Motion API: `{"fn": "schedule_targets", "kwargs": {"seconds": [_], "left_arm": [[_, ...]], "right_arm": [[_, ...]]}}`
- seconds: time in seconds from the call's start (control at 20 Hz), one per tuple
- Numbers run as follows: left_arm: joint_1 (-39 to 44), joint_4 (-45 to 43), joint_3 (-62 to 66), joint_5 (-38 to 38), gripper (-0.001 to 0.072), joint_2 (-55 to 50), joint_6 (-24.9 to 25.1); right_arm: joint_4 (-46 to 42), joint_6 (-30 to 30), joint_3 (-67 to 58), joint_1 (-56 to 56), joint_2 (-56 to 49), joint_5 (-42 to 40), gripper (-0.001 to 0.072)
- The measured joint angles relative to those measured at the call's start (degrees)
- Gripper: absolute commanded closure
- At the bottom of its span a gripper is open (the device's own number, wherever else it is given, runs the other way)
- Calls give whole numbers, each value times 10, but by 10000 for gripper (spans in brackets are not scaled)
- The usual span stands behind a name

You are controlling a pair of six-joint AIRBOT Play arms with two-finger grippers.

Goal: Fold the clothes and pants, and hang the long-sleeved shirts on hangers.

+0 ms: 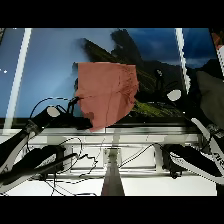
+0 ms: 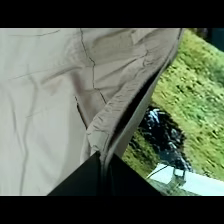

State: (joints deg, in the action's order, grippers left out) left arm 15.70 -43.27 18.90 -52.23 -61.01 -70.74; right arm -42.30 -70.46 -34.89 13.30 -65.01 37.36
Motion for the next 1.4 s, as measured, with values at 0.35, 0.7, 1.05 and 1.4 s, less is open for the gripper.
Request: {"fn": "schedule_targets", "kwargs": {"seconds": [0.35,0.7,1.05,1.4], "left_arm": [[1,34,93,24,685,13,22],[-86,43,349,37,685,162,55],[-130,7,430,107,686,359,71],[-134,-96,398,24,686,386,-30]], "right_arm": [[-56,0,-74,0,52,38,695],[-94,3,-208,0,207,63,694],[37,-73,-264,0,350,144,694],[49,-252,-214,0,386,205,694]]}}
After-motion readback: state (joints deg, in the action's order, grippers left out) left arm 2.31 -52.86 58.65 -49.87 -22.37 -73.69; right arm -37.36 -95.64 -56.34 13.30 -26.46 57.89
